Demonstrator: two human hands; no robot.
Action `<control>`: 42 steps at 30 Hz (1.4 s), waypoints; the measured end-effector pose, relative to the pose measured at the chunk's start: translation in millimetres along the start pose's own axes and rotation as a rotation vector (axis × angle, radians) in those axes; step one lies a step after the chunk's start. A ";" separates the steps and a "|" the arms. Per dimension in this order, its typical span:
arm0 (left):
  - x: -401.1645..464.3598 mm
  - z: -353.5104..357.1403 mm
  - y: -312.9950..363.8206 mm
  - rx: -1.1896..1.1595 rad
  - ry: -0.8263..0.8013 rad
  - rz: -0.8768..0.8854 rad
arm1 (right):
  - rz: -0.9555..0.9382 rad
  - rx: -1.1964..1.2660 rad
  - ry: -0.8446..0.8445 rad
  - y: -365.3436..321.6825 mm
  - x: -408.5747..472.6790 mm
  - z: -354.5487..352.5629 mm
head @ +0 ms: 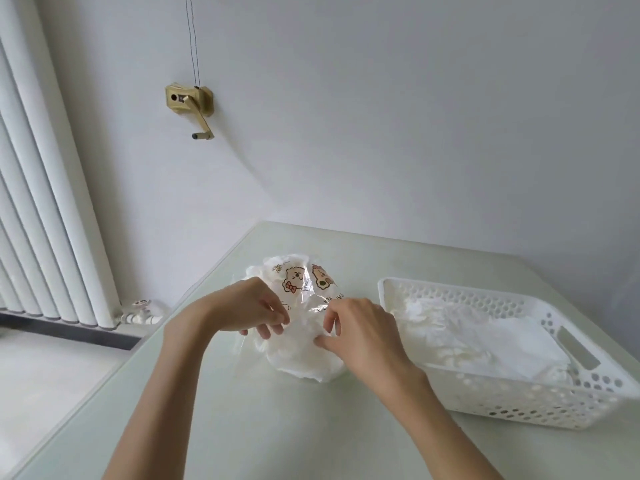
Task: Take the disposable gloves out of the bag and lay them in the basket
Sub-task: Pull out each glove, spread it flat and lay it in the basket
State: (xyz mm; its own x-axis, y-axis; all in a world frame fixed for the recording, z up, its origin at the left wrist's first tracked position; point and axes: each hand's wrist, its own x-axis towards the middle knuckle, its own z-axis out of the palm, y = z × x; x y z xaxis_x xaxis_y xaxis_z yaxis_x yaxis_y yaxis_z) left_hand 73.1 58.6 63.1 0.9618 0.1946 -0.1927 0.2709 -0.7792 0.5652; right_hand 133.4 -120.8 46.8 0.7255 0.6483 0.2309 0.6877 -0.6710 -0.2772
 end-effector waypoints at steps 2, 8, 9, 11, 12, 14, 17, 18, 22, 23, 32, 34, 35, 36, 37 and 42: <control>0.2 -2.9 -4.9 -0.052 0.081 0.022 | 0.033 0.030 0.050 1.2 3.6 1.3; 0.9 -5.3 -1.7 -0.115 0.167 0.164 | -0.034 0.101 0.088 14.2 -1.2 -2.9; 0.6 -4.9 2.2 -0.135 0.163 0.198 | -0.053 0.094 0.078 14.8 -1.1 -3.2; 0.7 -3.2 9.0 -0.163 0.146 0.246 | -0.065 0.085 0.047 15.6 -1.0 -4.1; 1.2 -1.7 11.6 -0.169 0.122 0.266 | -0.062 0.086 0.032 15.5 -1.3 -4.9; 2.5 2.1 14.2 -0.172 0.104 0.298 | -0.053 0.095 0.010 15.5 -1.6 -5.2; 6.6 6.3 14.6 -0.158 0.250 0.296 | -0.027 0.166 0.014 18.0 -1.0 -6.9; 7.8 6.5 14.6 -0.140 0.323 0.280 | -0.013 0.229 0.038 20.3 -0.1 -8.6; 8.1 4.2 19.2 -0.187 0.465 0.274 | 0.055 0.431 0.059 30.8 0.8 -21.1; 6.8 3.6 21.3 -0.205 0.477 0.285 | 0.062 0.443 0.036 32.7 0.9 -22.5; -1.8 5.7 32.1 -0.430 0.353 0.384 | 0.030 0.498 0.261 20.3 3.3 -17.8; -4.1 2.6 26.3 -0.420 0.357 0.344 | 0.073 0.553 0.229 31.4 4.4 -26.3; -3.9 0.4 21.4 -0.390 0.377 0.310 | 0.096 0.599 0.189 37.2 3.6 -33.4; -3.4 -1.5 14.7 -0.350 0.398 0.267 | 0.114 0.674 0.143 42.0 2.0 -40.2; -2.1 -3.6 7.9 -0.308 0.415 0.223 | 0.123 0.784 0.098 45.6 0.5 -46.3; 1.2 -5.0 -0.5 -0.111 0.421 0.116 | 0.129 1.137 -0.047 47.3 -5.1 -58.8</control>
State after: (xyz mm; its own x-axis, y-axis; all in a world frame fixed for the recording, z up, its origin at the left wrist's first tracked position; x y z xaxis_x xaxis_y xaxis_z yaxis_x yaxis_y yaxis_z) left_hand 74.4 62.2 66.5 0.9124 0.3532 0.2068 0.1413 -0.7460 0.6508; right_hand 163.6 -177.1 87.3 0.7710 0.6271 0.1115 0.1706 -0.0347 -0.9847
